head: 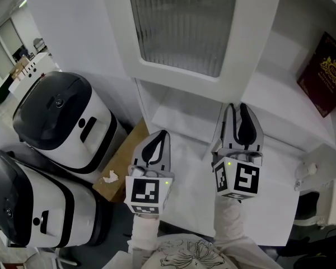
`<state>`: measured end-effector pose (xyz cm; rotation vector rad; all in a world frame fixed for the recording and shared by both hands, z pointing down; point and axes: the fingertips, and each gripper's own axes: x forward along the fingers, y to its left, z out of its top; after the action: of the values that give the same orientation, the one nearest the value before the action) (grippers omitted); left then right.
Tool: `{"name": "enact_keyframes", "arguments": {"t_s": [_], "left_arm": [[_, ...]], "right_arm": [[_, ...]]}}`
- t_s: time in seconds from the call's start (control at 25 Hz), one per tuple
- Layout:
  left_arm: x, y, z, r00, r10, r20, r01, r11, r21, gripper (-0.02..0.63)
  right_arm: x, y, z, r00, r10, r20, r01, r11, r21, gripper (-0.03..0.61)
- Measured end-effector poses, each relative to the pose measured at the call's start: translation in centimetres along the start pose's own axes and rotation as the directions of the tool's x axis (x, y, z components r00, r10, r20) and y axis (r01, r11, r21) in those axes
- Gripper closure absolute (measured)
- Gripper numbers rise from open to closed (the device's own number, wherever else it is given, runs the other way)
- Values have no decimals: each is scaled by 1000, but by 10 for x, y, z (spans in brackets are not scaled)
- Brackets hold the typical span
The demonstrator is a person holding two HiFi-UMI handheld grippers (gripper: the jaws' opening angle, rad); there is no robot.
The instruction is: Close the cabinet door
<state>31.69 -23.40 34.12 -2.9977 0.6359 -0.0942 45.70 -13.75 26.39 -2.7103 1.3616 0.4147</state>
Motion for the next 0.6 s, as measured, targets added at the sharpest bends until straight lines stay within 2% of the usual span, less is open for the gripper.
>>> {"name": "enact_keyframes", "arguments": {"t_s": [0.08,0.6], "left_arm": [[-2,0,3,1000,0,9,0,1000,-1,609],[-22,1,21,998,-3,65,3,1000,-5,609]], "right_arm": [[-4,0,1,1000,-8,-1,8,1000,-10,492],[-39,8,4,999,-38,-32,36,998,-50,527]]}}
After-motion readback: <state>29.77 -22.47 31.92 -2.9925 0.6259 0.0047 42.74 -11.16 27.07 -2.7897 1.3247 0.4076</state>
